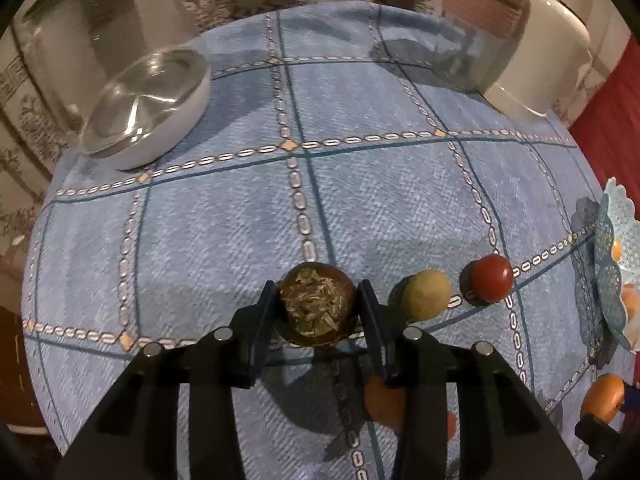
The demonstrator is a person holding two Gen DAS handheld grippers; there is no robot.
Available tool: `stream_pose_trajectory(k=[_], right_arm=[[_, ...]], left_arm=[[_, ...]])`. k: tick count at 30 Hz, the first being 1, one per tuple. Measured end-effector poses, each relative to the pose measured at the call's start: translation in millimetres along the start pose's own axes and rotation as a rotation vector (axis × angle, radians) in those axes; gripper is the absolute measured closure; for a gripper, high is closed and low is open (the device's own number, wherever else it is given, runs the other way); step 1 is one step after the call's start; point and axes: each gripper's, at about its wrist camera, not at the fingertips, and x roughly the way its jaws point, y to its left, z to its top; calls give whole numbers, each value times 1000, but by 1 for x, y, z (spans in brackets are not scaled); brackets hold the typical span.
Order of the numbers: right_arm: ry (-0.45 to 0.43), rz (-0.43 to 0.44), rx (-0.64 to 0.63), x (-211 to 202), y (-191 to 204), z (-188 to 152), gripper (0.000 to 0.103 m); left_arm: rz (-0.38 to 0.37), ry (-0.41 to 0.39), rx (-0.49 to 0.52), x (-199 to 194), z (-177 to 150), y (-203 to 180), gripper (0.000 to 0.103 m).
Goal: Organize fruits
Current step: 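Grasp the dark brown round fruit with the left tool while the right tool holds the orange, then carry the large orange into the basket and open the right tool while the left tool holds the brown fruit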
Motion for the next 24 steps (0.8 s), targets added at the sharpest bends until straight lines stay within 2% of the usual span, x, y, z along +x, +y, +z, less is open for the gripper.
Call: stream_pose_trajectory(k=[14, 24], right_arm=[[-20, 52, -15, -18, -4, -6, 63], [-39, 82, -51, -44, -16, -12, 63]], left_arm=[[17, -35, -91, -50, -27, 21, 62], [36, -49, -161, -89, -59, 7, 62]])
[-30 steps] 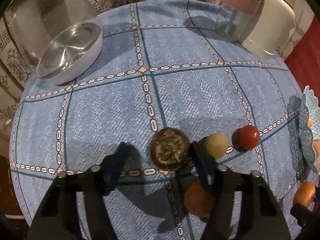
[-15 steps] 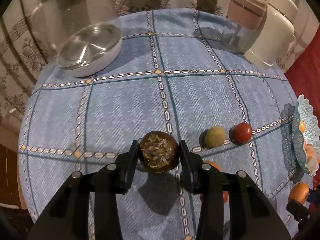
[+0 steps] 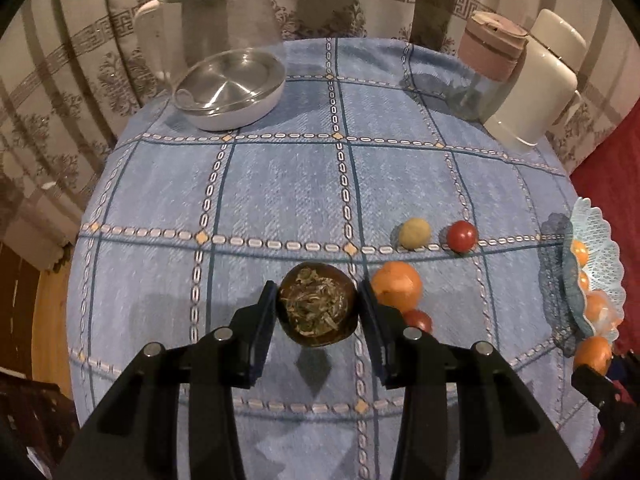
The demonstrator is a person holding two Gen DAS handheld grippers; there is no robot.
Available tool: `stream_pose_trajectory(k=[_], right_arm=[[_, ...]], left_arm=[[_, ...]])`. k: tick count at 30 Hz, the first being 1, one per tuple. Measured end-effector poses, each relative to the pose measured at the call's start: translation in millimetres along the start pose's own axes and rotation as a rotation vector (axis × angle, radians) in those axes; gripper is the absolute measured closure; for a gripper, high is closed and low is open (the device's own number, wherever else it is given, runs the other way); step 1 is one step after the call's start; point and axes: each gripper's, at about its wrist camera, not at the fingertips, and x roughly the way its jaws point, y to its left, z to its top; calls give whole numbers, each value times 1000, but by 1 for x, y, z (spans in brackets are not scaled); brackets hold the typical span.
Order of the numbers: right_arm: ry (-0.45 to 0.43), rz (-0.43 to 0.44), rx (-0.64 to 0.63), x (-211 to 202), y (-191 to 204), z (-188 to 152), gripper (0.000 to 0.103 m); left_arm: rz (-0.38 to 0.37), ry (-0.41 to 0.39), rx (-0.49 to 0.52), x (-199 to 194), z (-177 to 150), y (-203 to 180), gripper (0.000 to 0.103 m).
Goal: Organize fruits
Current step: 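Carry the large orange into the basket and open the right tool while the left tool holds the brown fruit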
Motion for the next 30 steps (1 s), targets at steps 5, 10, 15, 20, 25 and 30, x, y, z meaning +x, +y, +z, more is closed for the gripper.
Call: stream_pose_trajectory(k=[5, 10, 15, 20, 25, 30], right_arm=[[-15, 2, -5, -20, -14, -6, 63], [-24, -3, 6, -38, -33, -13, 63], [-35, -25, 28, -59, -62, -22, 63], [-52, -52, 57, -80, -92, -28, 63], [-79, -83, 80, -101, -124, -30, 63], [-109, -105, 95, -117, -148, -31, 63]], left_arm=[[-2, -16, -10, -20, -14, -16, 62], [-7, -29, -14, -35, -24, -33, 62], [-27, -40, -21, -50, -34, -54, 62], [-38, -66, -18, -66, -41, -75, 62], [-38, -85, -22, -79, -46, -92, 62], [-47, -102, -22, -91, -53, -109, 62]])
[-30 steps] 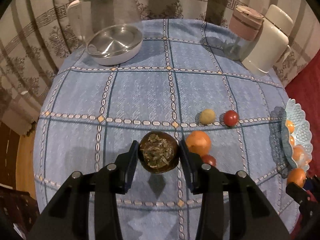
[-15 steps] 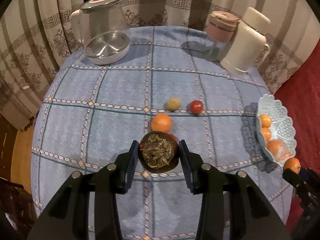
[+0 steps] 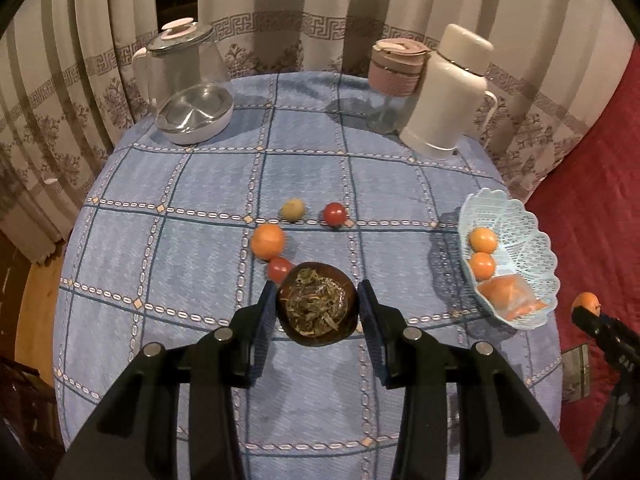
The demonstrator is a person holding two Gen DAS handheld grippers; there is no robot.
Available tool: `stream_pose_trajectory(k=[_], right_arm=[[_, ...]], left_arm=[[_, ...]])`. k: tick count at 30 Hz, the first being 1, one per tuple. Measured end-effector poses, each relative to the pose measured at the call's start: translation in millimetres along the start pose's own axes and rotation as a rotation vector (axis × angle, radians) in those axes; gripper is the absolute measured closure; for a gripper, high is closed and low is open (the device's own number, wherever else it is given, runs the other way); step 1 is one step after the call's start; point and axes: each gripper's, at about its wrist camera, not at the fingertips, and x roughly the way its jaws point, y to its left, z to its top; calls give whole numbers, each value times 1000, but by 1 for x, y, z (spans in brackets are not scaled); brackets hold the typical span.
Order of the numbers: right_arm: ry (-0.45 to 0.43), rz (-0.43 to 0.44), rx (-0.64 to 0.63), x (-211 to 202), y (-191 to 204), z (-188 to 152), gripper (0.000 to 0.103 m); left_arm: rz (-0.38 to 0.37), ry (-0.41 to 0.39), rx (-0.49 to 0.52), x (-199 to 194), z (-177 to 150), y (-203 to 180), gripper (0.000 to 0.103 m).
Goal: Organize fruits
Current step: 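Carry the large orange into the basket and open the right tool while the left tool holds the brown fruit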
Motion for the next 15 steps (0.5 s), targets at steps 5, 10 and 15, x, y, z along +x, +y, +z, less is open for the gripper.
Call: stream_pose_trajectory(k=[5, 10, 15], right_arm=[[-16, -17, 17, -6, -24, 1, 63], [-24, -29, 25, -7, -41, 3, 63], [-28, -19, 24, -5, -44, 6, 63]], left_arm=[[-11, -21, 15, -13, -5, -18, 62], [-25, -41, 19, -27, -10, -30, 62], [-22, -54, 19, -40, -15, -34, 62]])
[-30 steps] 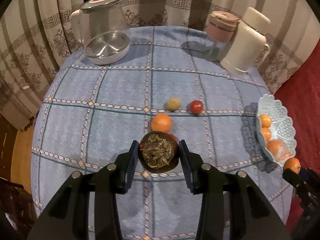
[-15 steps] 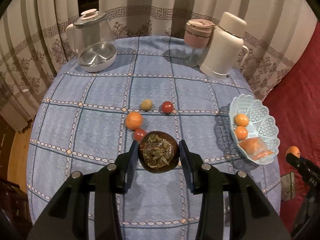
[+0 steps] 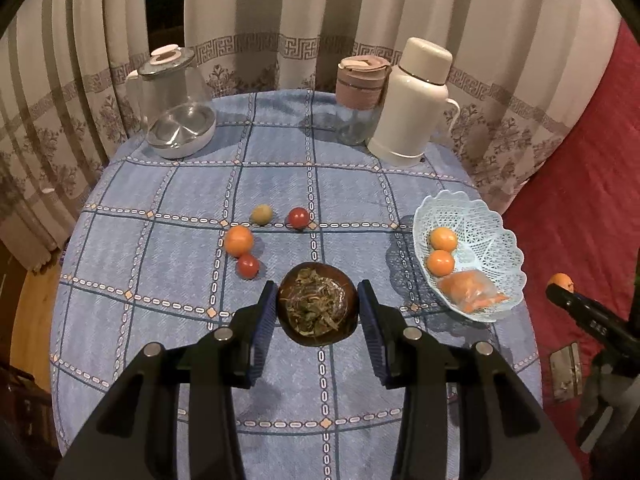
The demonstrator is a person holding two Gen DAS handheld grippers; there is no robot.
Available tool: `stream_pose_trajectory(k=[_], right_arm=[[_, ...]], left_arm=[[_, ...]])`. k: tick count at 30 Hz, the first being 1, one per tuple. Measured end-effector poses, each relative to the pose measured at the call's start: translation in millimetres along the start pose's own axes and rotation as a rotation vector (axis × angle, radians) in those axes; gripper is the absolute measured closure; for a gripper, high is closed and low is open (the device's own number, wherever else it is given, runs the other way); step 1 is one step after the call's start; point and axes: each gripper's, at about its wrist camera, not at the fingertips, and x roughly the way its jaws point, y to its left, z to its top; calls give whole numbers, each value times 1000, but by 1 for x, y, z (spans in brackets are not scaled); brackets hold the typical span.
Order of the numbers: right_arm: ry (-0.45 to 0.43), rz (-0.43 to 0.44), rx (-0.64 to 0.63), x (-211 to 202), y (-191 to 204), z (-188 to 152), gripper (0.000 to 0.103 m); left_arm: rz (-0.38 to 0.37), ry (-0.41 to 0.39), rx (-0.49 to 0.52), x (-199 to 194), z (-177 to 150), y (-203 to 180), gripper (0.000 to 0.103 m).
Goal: Organize fruits
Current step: 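Carry the large orange into the basket and open the right tool while the left tool holds the brown fruit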
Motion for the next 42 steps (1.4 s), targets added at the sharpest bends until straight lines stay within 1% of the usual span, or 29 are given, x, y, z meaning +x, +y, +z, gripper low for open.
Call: stream_pose_trajectory(k=[6, 9, 14, 18, 22, 26, 31, 35, 42], right_arm=[[7, 32, -13, 6, 9, 0, 63], [26, 59, -18, 16, 15, -2, 63], [57, 67, -60, 38, 27, -2, 63], [89, 53, -99, 58, 34, -4, 63], [117, 37, -104, 75, 31, -8, 63], [125, 16, -109, 89, 26, -8, 63], [126, -31, -124, 100, 19, -2, 63], [135, -60, -114, 104, 11, 2, 63], [128, -60, -78, 95, 0, 2, 62]], left_arm=[[12, -9, -16, -12, -7, 1, 62], [23, -9, -17, -17, -11, 3, 62], [37, -11, -27, -23, -14, 5, 62], [43, -12, -32, -25, -15, 5, 62], [48, -13, -34, -27, -16, 6, 62], [52, -11, -35, -27, -15, 6, 62], [40, -10, -25, -26, -15, 4, 62], [26, -8, -15, -22, -13, -1, 62], [9, -2, 0, -15, -9, -12, 62]])
